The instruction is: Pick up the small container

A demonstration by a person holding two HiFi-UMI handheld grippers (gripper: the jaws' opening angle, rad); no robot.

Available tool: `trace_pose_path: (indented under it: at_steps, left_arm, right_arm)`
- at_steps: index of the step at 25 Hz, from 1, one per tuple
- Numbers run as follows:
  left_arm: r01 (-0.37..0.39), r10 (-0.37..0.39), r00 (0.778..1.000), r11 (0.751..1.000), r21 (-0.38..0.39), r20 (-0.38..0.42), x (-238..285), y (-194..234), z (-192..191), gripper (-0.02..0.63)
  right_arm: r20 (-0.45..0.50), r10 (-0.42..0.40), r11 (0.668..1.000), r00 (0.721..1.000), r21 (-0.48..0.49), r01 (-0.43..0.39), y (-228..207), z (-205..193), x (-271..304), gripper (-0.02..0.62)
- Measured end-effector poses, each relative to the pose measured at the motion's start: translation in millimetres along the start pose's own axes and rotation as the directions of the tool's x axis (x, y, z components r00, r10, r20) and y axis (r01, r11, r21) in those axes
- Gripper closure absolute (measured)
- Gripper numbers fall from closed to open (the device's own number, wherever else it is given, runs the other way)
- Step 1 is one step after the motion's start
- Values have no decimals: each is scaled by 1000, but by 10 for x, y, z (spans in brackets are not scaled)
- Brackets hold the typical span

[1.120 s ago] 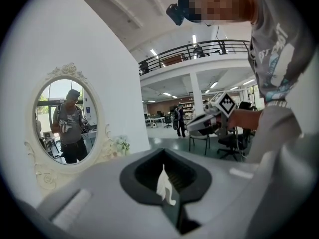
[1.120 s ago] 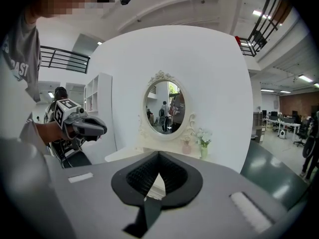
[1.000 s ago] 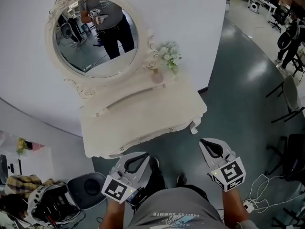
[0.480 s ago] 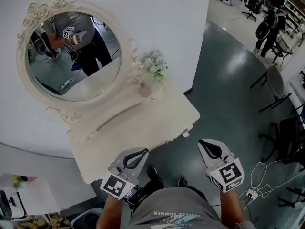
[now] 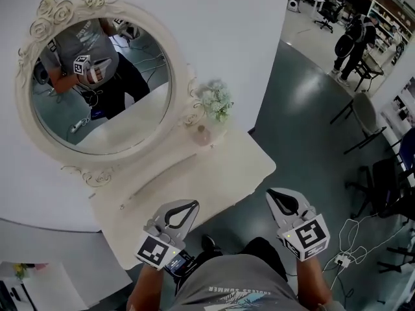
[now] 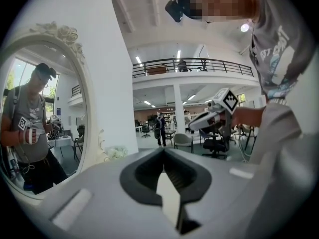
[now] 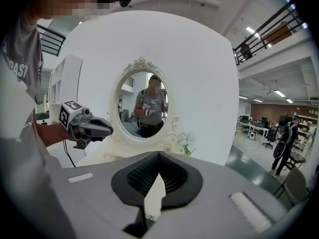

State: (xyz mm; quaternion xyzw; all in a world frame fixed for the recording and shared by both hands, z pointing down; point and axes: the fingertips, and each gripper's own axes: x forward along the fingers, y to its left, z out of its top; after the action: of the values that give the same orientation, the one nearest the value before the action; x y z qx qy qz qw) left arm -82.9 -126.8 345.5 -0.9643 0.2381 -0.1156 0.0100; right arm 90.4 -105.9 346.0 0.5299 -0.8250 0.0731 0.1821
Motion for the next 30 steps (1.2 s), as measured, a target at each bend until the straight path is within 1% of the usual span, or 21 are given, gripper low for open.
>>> trace_pose_path:
  at_steps: [2,4,7,10,15,19,21,24,27,30]
  left_arm:
    - [1,-1,1000,1000,9,5,0,114,-39,603]
    - [-9,9,1000,1000,-3,11,2,193,-65,603]
    - [-47,47,999,998,-31,-2,82,339,-98,603]
    - [-95,95,995,995,-15,-9,204,514,-98,603]
    - [-175,173,984,983,-51,-30,469,721,-87,603]
    - [-239,236,970,969,-57,-60,675,906,-137,603]
    - [-256,252,965,965,-58,-70,753,968,-193,603]
    - [-281,274,958,956,-81,-86,848,1046,-250,603]
    - [-294,288,952,954,-60,-102,925,1120,-344,603]
    - [-313,302,947,945,-99,-112,1009,1220,-409,603]
  right_arm:
    - [-5,11,1000,1000,-15,-11,41,56,103,594]
    - [-20,27,999,999,-28,-27,50,74,187,594]
    - [-21,46,998,999,-37,-47,-89,106,370,594]
    - [-12,108,993,994,-43,-108,-189,136,648,594]
    - [-23,207,975,978,-75,-209,-446,166,1013,594]
    - [-39,280,954,959,-99,-282,-649,195,1324,594]
    - [-49,307,944,950,-106,-311,-703,183,1440,594]
    - [-63,340,933,938,-107,-345,-754,159,1576,594]
    - [-81,371,920,925,-106,-378,-773,103,1687,594]
    - [-99,391,911,915,-99,-400,-790,25,1804,594]
